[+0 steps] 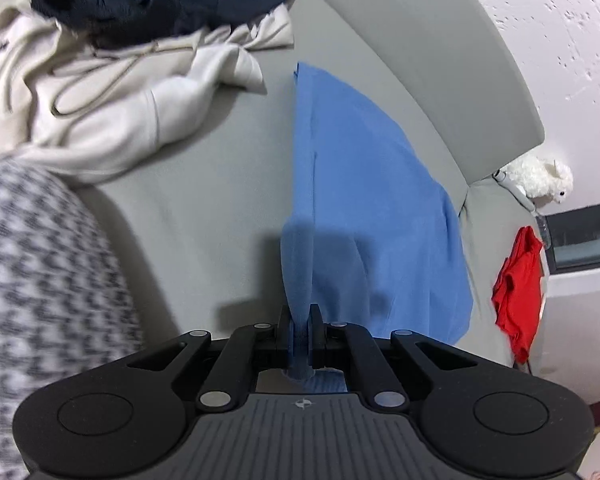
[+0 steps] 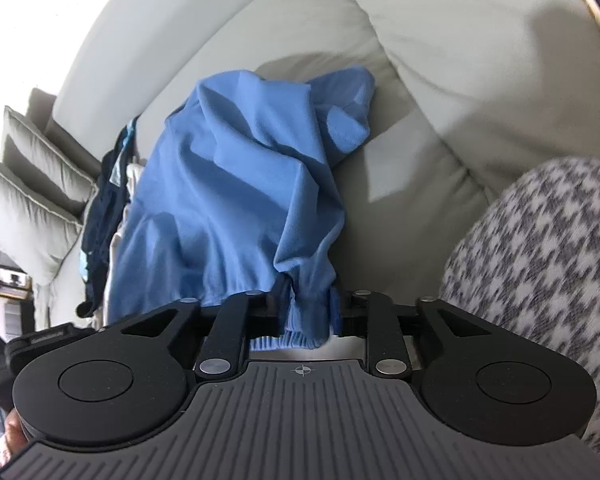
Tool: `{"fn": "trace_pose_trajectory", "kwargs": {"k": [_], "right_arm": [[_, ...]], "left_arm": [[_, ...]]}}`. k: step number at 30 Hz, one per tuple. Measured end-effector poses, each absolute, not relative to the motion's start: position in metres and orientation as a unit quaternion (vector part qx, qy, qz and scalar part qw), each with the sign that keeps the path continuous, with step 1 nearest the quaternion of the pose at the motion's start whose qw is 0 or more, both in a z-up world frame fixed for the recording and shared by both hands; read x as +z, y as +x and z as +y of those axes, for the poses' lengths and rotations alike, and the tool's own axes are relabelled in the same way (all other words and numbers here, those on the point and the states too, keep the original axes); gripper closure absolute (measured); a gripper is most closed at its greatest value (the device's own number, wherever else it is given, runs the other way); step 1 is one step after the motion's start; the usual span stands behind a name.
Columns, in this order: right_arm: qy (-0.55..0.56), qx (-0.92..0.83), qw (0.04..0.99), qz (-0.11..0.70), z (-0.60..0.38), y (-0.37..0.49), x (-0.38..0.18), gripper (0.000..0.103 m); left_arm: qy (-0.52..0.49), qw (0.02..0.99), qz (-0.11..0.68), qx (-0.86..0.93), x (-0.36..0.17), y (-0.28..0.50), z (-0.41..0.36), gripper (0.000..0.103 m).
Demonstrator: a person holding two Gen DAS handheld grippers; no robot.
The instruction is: Fold clothes
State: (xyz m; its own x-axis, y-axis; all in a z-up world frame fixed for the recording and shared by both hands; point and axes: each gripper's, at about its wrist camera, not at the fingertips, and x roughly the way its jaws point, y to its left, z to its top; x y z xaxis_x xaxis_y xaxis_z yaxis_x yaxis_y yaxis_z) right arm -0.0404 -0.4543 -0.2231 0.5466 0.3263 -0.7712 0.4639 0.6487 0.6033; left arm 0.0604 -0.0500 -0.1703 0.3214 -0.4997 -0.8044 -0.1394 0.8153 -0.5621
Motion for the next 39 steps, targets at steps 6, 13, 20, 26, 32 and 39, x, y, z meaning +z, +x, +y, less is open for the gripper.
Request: {"fn": "trace_pose_trajectory", "kwargs": {"k": [6,13,20,26,32,39], "right_arm": [[0.447,-0.037,0.749,0.487,-0.444,-0.038,-0.244,0.054],[0.454,-0.027,0.762,0.461,-0.434,-0.049,-0.247,0.096],[0.383,0.01,0.809,0.447,-0.422,-0.056,-0.183,0.097],[0.351,0.063,0.888,0.291,-0.432,-0.088,-0.049,0.098],[0.284,0.123,0.943,0.119,-0.417,-0.147,0.093,0.099],[0.145,0.141,0.976,-0.077,-0.381,-0.228,0.227,0.099]], "left_arm": [[-0.279,0.76,0.579,-0.091,-0.18,0.06,-0.031,0.099],[-0.274,0.769,0.572,-0.082,-0.168,0.051,-0.013,0.099],[-0.265,0.794,0.529,-0.143,-0.117,0.037,-0.009,0.099],[-0.257,0.856,0.377,-0.242,0.016,0.008,-0.003,0.099],[-0.23,0.897,0.186,-0.327,0.159,-0.062,0.005,0.099],[-0.191,0.912,-0.019,-0.362,0.285,-0.148,0.011,0.099]]}}
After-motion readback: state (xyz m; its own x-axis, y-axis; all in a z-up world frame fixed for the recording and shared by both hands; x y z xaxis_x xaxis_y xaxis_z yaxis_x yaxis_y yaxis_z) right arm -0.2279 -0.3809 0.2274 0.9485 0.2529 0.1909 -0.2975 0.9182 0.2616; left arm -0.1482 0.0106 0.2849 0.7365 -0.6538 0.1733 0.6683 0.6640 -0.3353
